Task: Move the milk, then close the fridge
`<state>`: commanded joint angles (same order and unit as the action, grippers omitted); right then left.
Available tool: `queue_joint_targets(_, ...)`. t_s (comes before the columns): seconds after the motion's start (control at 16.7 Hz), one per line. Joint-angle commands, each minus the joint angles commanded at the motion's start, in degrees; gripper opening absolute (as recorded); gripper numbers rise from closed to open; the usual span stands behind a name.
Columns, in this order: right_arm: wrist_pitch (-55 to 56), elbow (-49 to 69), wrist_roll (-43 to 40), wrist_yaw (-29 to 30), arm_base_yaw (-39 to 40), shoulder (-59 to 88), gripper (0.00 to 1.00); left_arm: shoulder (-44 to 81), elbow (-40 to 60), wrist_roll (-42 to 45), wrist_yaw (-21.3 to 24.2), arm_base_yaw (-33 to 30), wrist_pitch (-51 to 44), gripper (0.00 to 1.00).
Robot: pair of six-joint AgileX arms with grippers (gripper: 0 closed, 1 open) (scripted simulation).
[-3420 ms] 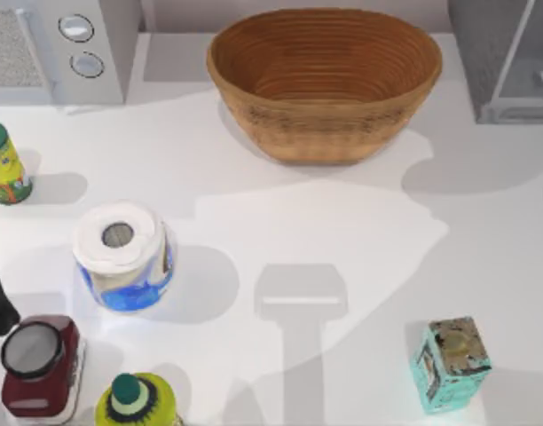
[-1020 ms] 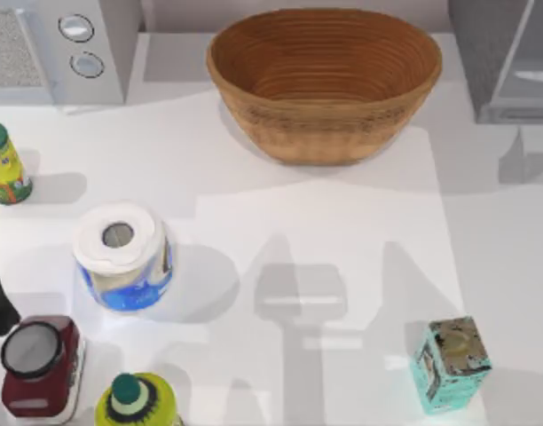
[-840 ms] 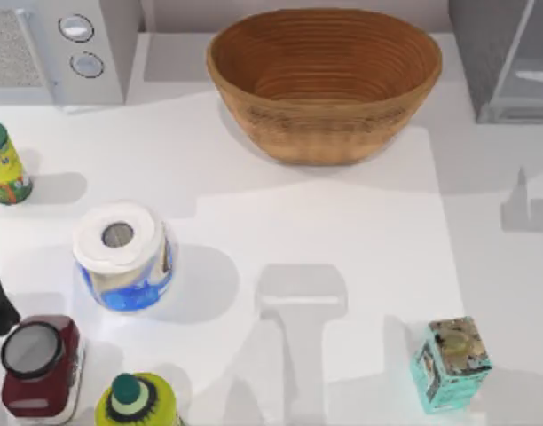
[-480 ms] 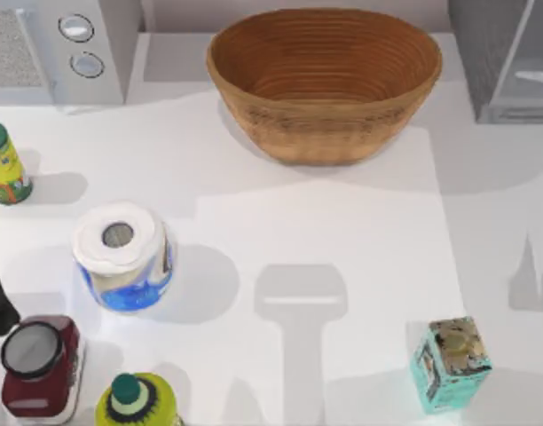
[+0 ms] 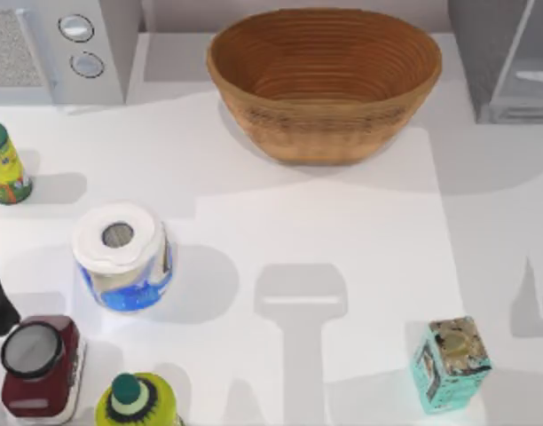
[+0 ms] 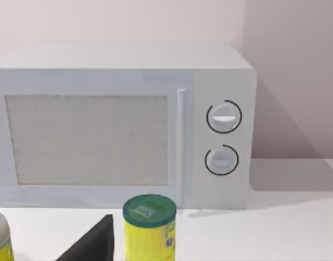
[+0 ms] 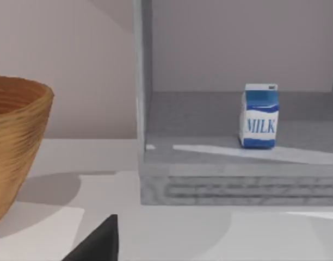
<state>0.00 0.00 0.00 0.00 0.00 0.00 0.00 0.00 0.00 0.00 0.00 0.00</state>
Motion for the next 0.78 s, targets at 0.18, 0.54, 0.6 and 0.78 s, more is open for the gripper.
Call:
queue_joint_targets(0.18, 0.0, 0.1, 0.0, 0.0, -0.2, 0.2, 1.00, 0.0, 0.0, 0.0, 0.0, 0.0, 0.0, 1.00)
queue_joint_targets(0.54, -12.8, 6.3, -0.3, -0.1, 0.0, -7.4, 1.00, 0.0, 0.0, 0.0, 0.0, 0.0, 0.0, 1.00)
queue_joint_targets(0.6, -17.0, 8.1, -0.3, 0.0, -0.1, -9.6, 1.00, 0.0, 0.0, 0.0, 0.0, 0.0, 0.0, 1.00)
queue_joint_targets(0.78, -32.9, 14.4, -0.4, 0.3, -0.2, -17.3, 1.00, 0.0, 0.0, 0.0, 0.0, 0.0, 0.0, 1.00)
